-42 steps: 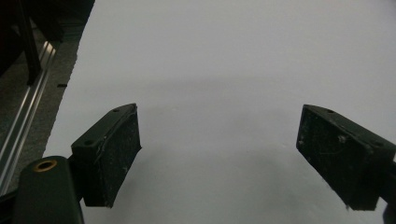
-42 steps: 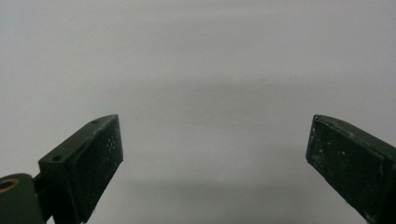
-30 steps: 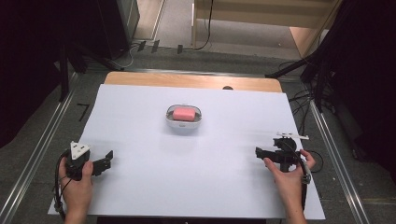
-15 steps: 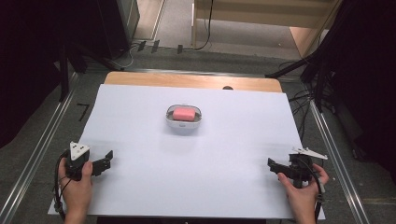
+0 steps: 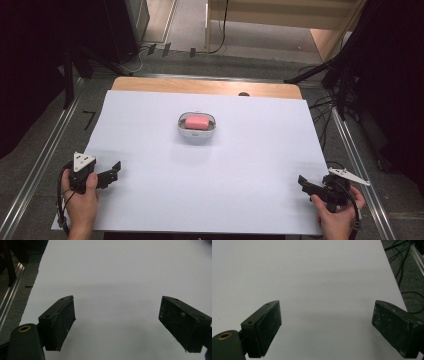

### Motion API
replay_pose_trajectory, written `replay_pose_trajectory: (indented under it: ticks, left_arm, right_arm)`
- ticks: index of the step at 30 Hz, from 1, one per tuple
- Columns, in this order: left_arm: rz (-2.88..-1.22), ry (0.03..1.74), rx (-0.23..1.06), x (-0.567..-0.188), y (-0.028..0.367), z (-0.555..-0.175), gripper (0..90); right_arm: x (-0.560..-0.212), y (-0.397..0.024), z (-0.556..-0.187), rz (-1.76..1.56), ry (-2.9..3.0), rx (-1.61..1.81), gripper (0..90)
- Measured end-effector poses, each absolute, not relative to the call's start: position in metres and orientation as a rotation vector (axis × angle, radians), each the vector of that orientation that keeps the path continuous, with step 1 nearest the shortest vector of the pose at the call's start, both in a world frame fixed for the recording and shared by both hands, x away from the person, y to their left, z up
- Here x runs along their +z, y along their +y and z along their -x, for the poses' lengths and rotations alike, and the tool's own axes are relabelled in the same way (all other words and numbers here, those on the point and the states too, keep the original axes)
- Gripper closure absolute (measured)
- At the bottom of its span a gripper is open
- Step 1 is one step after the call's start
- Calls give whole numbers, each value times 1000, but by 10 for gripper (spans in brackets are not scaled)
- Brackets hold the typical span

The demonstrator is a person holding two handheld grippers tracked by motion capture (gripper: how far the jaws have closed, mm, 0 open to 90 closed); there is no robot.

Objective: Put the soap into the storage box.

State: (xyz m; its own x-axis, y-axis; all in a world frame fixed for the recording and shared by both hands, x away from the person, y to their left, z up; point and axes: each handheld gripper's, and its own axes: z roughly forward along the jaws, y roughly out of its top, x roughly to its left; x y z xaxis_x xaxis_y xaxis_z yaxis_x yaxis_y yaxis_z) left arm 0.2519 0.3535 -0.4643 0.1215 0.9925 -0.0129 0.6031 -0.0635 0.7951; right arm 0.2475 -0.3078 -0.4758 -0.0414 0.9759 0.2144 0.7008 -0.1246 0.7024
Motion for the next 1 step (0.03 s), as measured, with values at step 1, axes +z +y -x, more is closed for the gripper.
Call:
replay_pose_trajectory:
  ticks: [1]
  left_arm:
    - [-1745, 1555, 755, -464, 353, -252, 147]
  right_arm:
    - [-475, -307, -247, -1859, 1761, 989, 95]
